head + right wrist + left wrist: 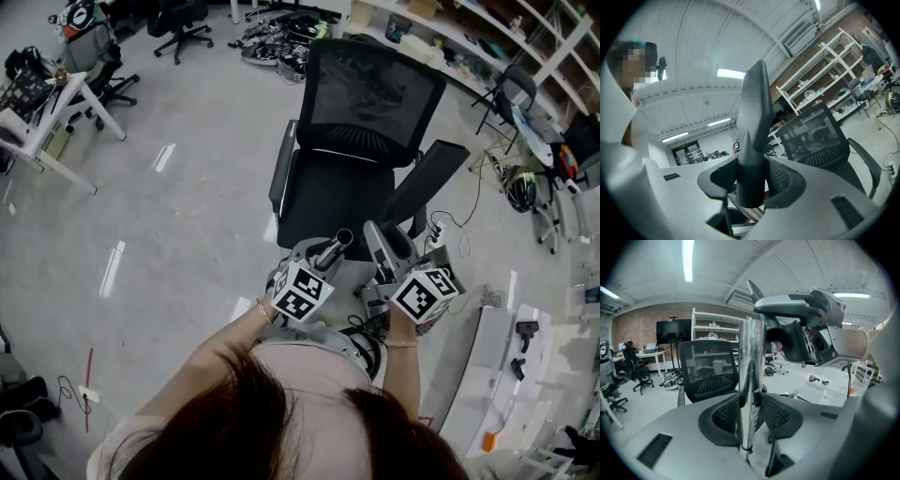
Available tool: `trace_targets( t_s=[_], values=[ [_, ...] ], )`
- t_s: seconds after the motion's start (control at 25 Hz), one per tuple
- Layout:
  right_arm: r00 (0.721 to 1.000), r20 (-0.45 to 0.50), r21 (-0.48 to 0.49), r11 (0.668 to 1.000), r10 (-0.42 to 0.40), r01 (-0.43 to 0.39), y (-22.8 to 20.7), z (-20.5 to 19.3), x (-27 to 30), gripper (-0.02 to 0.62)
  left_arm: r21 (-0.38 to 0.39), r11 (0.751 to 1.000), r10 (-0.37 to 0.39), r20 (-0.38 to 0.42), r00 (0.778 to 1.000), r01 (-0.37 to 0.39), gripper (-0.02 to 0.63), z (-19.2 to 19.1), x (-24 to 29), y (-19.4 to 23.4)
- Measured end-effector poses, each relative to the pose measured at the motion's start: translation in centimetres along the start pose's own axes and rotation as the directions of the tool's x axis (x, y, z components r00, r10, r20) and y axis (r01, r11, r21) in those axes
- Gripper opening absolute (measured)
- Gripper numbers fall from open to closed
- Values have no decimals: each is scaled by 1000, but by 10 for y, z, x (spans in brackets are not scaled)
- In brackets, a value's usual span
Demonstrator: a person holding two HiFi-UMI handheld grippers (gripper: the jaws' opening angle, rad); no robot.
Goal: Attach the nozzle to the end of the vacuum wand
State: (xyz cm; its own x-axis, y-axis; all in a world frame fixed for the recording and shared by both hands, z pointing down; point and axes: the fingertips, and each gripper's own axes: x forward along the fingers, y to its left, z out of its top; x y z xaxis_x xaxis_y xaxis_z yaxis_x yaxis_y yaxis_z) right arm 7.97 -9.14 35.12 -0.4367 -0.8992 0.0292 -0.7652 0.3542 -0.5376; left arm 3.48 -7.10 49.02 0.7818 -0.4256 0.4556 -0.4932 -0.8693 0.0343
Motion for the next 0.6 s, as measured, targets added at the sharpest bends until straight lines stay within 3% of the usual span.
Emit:
trace_targets(
  t_s=[0.28, 0.6],
  values=[
    [992, -6, -34, 992, 123, -123, 20, 8, 3, 186, 2, 1000, 31, 2, 1000, -31, 144, 2, 2, -17],
    [989, -22, -142, 979, 143, -145, 31, 0, 1, 186, 9, 999, 39, -2, 999, -39, 144, 0, 2, -24]
  ],
)
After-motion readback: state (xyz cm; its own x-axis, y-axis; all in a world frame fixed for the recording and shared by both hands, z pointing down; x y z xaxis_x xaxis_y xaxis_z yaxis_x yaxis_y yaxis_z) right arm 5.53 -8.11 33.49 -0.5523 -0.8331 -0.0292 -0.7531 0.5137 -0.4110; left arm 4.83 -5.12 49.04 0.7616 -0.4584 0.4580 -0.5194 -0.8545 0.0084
